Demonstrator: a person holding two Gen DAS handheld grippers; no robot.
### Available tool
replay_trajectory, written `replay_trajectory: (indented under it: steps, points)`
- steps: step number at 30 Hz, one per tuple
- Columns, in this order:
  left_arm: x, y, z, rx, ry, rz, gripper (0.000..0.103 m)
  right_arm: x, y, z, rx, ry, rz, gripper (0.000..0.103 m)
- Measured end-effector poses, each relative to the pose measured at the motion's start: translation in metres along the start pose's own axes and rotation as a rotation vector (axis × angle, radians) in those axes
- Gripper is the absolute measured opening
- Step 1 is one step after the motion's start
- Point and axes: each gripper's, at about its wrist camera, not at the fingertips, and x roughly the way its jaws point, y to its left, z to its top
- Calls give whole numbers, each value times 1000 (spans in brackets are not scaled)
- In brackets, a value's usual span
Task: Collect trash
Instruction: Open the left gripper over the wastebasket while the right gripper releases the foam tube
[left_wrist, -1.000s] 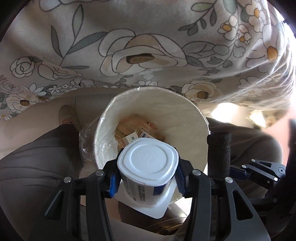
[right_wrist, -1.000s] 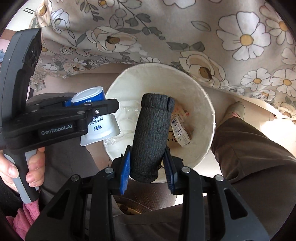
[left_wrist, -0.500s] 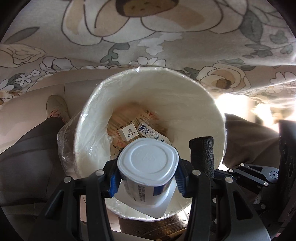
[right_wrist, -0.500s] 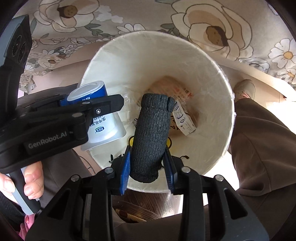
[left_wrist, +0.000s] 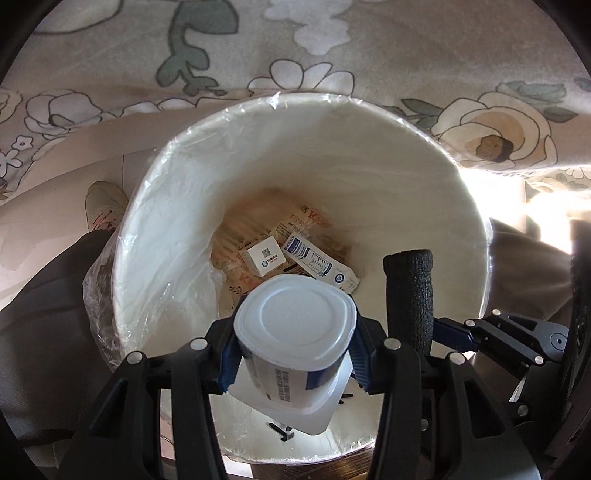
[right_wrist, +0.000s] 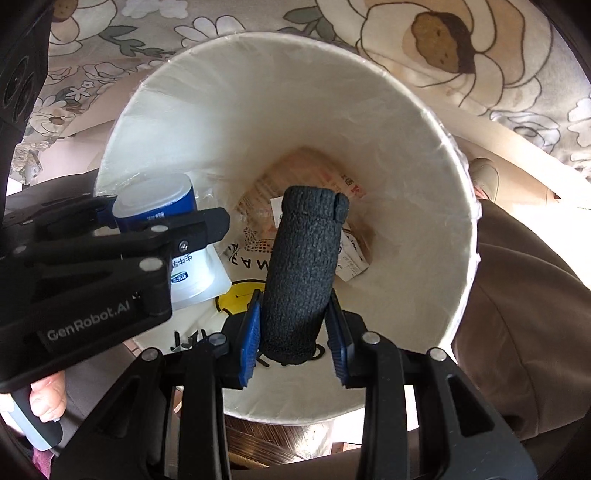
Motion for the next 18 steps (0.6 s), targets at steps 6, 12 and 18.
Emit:
replay_trajectory:
  steps: [6,12,18]
  points:
    - [12,3,-1,21,32,43,51,11,12,5,-19,20,-39,35]
    - [19,7,-1,6,60,52,51,20,14,8,-23,45,-43,35]
    - [25,5,-2,15,62,47,60,14,8,13,-27,36,-41,40]
